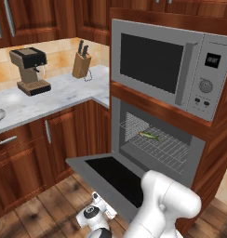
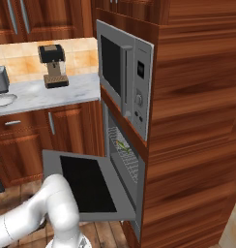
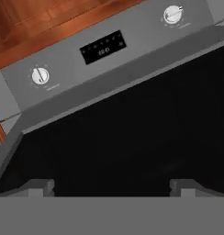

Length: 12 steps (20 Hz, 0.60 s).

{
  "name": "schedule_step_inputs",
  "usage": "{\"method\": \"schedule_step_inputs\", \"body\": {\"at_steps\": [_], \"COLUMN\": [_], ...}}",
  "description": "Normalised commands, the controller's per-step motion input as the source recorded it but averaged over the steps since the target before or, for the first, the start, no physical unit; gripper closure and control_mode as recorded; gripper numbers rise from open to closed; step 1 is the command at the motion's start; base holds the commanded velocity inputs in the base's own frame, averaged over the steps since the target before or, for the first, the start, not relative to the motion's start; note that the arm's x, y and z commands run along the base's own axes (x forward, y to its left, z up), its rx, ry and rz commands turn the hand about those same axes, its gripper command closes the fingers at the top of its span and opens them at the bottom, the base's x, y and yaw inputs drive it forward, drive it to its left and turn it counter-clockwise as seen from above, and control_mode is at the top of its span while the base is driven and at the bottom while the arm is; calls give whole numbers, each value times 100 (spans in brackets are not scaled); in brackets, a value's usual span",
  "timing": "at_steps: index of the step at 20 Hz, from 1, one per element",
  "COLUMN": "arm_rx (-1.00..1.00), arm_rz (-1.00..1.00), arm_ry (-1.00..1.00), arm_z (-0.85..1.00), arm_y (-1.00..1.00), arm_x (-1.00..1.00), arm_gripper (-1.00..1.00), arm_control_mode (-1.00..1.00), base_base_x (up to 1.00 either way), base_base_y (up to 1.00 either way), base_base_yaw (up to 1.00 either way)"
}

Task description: Place the fish on the top rack of the oven, and slide the tray back inside. Close the oven door.

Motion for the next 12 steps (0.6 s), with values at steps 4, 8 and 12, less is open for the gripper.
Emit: {"method": "schedule_step_inputs", "body": {"at_steps": [4,8,12], "arm_rx": [0,0,3], "arm_rz": [-22,-9,-2], "arm_ry": [-38,-37,-36], "arm_z": [100,100,100], "arm_y": [-71,-62,-83], "arm_x": [0,3,47], "arm_gripper": [-100,-100,-100], "arm_control_mode": [-100,-100,-100], "base_base_x": [0,0,0], "base_base_y": [0,0,0], "base_base_yaw": [0,0,0]}}
